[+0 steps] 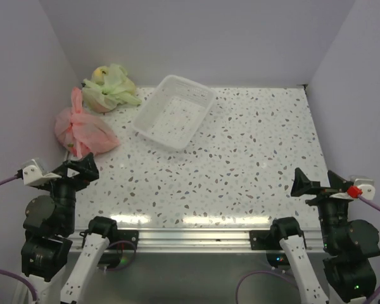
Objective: Untie the knot of the plastic bag and take out the fruit
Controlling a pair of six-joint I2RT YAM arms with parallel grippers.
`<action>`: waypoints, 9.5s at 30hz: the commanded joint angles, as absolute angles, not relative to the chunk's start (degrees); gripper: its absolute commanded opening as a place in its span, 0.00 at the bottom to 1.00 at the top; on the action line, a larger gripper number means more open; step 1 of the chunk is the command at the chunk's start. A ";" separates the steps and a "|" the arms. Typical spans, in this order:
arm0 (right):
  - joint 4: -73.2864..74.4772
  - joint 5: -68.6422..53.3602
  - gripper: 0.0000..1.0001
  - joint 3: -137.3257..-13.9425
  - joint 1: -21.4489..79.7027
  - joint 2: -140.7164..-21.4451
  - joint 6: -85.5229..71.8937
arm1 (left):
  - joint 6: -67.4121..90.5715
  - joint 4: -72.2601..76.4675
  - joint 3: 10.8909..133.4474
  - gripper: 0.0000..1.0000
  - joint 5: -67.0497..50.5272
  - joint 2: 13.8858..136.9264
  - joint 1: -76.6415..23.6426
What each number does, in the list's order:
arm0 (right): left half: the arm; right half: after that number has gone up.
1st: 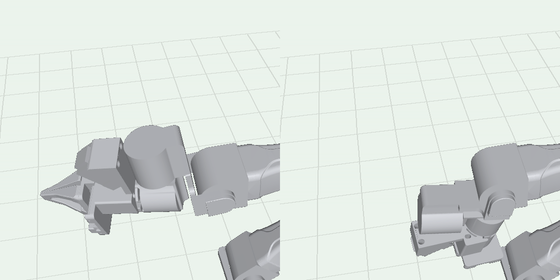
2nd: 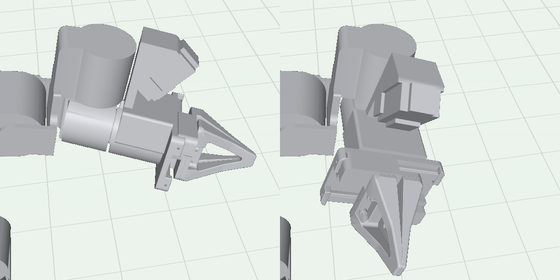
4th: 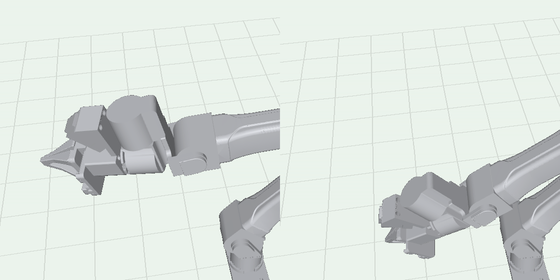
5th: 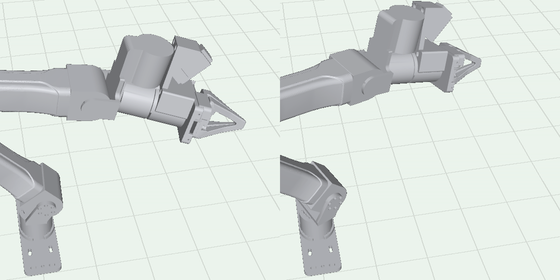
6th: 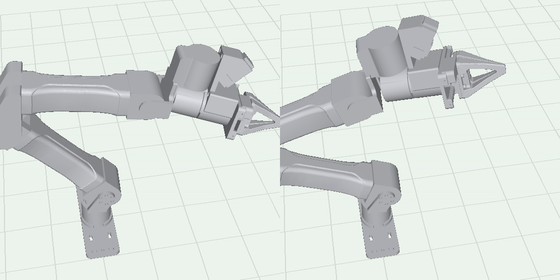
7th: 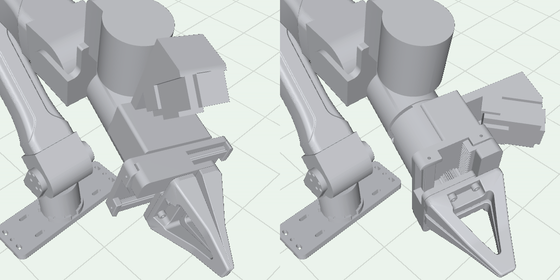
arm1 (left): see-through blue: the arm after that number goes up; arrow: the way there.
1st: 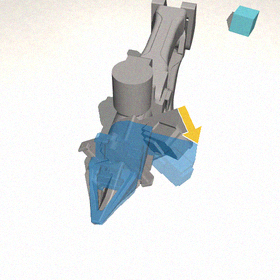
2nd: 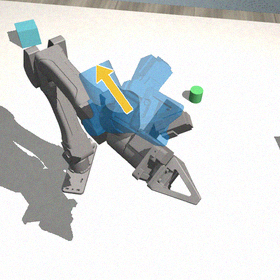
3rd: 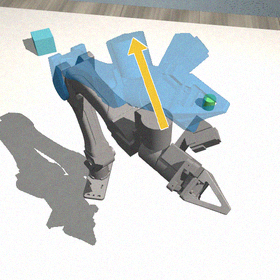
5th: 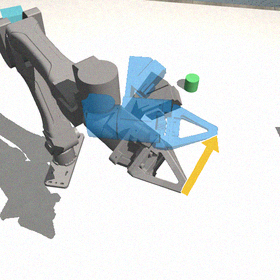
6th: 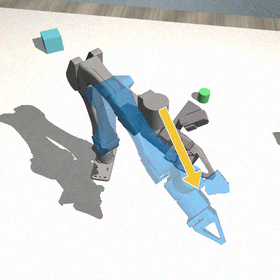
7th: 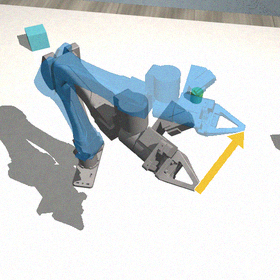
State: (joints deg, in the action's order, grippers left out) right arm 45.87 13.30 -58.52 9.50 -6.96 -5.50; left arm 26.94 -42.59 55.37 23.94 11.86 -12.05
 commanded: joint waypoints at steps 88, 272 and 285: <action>60.12 12.31 0.99 -75.15 12.39 -42.10 -11.16 | 7.72 -18.12 78.10 0.00 8.17 97.56 -65.20; 72.33 0.45 0.97 -100.27 37.18 -68.01 -4.05 | 42.98 -30.41 44.82 0.17 15.82 47.20 -50.62; 58.11 -4.75 0.97 -88.97 51.50 -85.25 -2.02 | 42.71 -32.08 43.77 0.19 15.64 44.74 -50.54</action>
State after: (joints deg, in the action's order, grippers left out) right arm 62.94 -3.46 -93.34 48.69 -84.44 -3.62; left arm 43.79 -31.55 43.07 15.77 46.28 -50.33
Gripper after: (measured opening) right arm 0.965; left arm 0.189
